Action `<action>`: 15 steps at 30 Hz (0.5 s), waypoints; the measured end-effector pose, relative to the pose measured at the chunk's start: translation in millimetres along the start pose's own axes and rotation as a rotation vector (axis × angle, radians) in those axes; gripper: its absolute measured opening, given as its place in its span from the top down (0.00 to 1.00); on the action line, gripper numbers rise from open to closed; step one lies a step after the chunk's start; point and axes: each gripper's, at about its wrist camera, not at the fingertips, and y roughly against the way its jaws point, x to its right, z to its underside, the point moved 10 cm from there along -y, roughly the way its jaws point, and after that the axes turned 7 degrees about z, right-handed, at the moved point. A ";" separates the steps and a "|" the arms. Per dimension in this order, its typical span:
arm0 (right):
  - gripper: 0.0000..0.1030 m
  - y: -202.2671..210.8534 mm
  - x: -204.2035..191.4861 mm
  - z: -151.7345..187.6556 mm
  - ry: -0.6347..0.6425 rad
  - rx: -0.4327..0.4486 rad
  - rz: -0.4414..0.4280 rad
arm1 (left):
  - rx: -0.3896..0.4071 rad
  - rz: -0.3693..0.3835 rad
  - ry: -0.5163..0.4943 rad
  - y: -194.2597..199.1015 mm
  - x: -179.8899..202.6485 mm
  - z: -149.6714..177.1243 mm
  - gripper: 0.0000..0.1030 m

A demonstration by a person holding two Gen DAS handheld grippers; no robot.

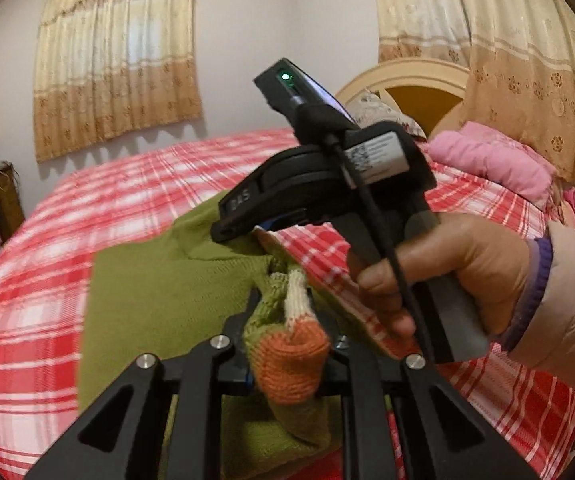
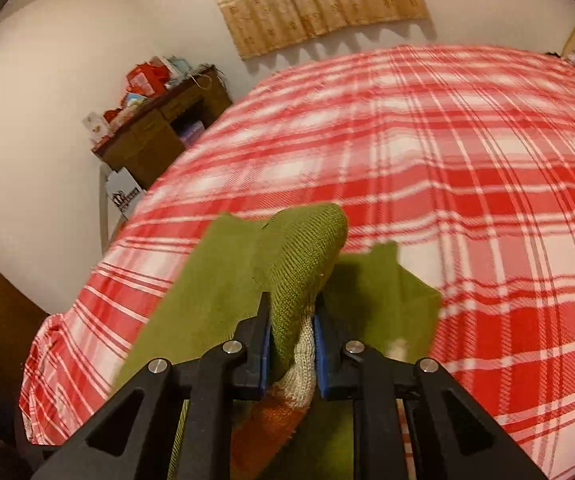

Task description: Fold small clothes

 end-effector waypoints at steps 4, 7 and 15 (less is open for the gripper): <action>0.83 -16.6 26.3 17.4 -0.020 -0.030 0.023 | -0.054 0.021 -0.006 -14.6 14.9 13.3 0.83; 0.83 -20.5 35.4 23.9 -0.051 -0.011 -0.006 | -0.082 0.032 -0.012 -20.7 23.0 20.8 0.83; 0.76 4.3 50.2 32.2 -0.169 -0.024 -0.033 | -0.062 0.075 -0.038 37.4 27.7 33.1 0.17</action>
